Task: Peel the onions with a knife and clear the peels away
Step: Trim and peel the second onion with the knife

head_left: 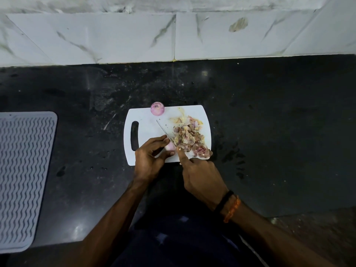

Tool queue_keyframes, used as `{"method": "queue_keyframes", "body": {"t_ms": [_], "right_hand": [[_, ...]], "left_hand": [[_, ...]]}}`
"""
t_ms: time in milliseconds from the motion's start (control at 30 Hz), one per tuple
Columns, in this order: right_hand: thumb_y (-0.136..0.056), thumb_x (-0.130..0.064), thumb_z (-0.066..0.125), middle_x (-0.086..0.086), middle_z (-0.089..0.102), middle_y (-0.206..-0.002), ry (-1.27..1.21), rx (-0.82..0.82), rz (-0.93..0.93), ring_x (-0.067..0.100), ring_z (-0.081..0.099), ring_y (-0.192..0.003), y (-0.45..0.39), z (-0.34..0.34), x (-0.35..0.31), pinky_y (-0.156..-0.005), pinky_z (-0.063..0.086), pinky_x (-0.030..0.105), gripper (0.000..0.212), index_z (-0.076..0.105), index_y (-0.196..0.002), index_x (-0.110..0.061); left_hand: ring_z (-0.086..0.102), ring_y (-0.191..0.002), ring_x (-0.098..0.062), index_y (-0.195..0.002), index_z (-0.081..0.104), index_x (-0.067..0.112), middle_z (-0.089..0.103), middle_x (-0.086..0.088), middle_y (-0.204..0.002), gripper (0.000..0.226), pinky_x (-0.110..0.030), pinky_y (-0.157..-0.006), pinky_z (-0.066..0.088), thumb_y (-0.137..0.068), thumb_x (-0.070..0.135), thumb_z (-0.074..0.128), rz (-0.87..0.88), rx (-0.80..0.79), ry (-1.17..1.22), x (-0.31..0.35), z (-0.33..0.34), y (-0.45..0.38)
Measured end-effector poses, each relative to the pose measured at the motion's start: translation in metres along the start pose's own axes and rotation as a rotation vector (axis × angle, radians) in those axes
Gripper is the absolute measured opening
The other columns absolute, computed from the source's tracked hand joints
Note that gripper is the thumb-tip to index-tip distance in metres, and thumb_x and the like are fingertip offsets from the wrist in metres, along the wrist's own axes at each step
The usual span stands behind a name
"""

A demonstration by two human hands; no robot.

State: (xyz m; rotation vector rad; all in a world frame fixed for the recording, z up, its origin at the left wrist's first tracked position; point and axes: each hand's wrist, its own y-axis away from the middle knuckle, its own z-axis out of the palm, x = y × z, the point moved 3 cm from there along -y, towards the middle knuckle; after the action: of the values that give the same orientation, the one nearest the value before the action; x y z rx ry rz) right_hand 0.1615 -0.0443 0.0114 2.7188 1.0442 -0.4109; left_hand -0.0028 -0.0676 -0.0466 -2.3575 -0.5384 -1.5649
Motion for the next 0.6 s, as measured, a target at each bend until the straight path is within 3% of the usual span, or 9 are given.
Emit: {"method": "queue_keyframes", "body": {"t_ms": [133, 233, 333, 500, 600], "right_hand": [[-0.093, -0.021, 0.038, 0.014, 0.068, -0.080, -0.069, 0.035, 0.006, 0.034, 0.062, -0.063, -0.019, 0.004, 0.003, -0.057, 0.053, 0.043, 0.056, 0.044, -0.148, -0.011], [-0.091, -0.020, 0.045, 0.010, 0.066, -0.072, -0.088, 0.010, 0.013, 0.032, 0.058, -0.055, -0.006, 0.003, 0.005, -0.048, 0.046, 0.035, 0.056, 0.048, -0.146, -0.011], [-0.087, -0.020, 0.052, 0.007, 0.063, -0.066, -0.027, 0.006, 0.008, 0.028, 0.056, -0.048, 0.006, 0.000, 0.007, -0.044, 0.034, 0.030, 0.057, 0.052, -0.143, -0.010], [-0.093, -0.021, 0.042, 0.013, 0.068, -0.078, -0.092, 0.035, 0.009, 0.034, 0.061, -0.061, -0.016, 0.007, 0.005, -0.054, 0.051, 0.040, 0.055, 0.046, -0.147, -0.012], [-0.093, -0.020, 0.044, 0.011, 0.066, -0.075, -0.103, 0.024, 0.009, 0.031, 0.059, -0.057, -0.011, 0.010, 0.006, -0.050, 0.046, 0.036, 0.055, 0.046, -0.147, -0.012]], "left_hand": [[0.069, -0.108, -0.007, -0.106, 0.078, 0.008, 0.074, -0.001, -0.112, 0.033, -0.028, -0.092, 0.057, -0.074, 0.004, 0.086, -0.027, 0.024, 0.046, 0.001, -0.001, -0.001], [0.069, -0.105, -0.002, -0.104, 0.077, 0.013, 0.073, 0.006, -0.109, 0.037, -0.024, -0.092, 0.057, -0.071, 0.001, 0.087, -0.082, 0.047, 0.087, 0.004, -0.003, -0.001], [0.068, -0.107, -0.002, -0.105, 0.078, 0.008, 0.073, 0.001, -0.112, 0.034, -0.025, -0.093, 0.056, -0.072, 0.003, 0.087, -0.048, 0.015, 0.044, 0.005, 0.000, -0.001], [0.069, -0.109, -0.009, -0.108, 0.078, 0.009, 0.073, -0.001, -0.114, 0.032, -0.033, -0.093, 0.058, -0.076, 0.009, 0.085, -0.049, 0.023, 0.055, 0.002, -0.001, 0.001], [0.069, -0.106, -0.008, -0.106, 0.077, 0.010, 0.073, -0.001, -0.112, 0.034, -0.033, -0.094, 0.058, -0.074, 0.004, 0.086, -0.087, 0.054, 0.089, 0.003, -0.002, 0.001]]}}
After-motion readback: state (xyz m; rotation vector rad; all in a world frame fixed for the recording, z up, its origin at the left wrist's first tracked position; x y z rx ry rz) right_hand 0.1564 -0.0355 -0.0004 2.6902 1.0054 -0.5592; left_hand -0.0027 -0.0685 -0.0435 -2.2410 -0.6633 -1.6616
